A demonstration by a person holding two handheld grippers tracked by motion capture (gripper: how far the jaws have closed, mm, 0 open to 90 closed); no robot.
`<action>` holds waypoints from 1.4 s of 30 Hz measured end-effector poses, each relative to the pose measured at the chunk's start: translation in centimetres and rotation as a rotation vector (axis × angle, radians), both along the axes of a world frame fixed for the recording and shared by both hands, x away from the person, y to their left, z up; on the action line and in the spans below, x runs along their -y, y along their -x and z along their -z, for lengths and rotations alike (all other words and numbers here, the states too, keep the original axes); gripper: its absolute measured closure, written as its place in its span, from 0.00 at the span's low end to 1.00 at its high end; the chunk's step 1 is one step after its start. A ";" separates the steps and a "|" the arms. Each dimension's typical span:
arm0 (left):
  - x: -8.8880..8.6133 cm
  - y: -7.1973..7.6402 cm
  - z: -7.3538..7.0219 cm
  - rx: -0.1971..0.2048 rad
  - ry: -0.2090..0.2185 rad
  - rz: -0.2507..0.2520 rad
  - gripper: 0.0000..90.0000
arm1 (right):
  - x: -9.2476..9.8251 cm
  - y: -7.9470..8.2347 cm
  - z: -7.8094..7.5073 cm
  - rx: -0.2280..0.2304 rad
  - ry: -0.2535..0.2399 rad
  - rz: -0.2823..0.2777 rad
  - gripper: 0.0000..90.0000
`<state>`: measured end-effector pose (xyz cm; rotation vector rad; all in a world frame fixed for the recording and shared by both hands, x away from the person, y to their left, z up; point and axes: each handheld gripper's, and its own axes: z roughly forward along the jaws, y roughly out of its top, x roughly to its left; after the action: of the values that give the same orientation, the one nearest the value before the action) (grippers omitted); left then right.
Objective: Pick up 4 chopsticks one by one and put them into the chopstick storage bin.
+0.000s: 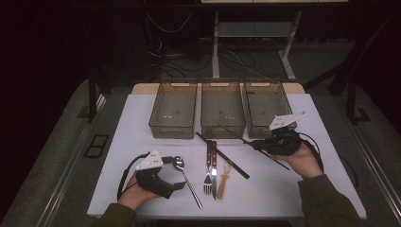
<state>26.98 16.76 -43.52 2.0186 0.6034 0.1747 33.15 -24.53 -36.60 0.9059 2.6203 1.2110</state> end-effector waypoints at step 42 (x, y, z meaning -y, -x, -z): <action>0.2 0.0 -0.2 0.002 0.010 0.010 0.00 | -13.1 -9.3 -4.3 0.015 0.034 0.069 0.95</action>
<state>26.99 16.60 -43.29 2.0110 0.5918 0.1676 42.46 -11.46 -32.28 0.9690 2.5669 1.1482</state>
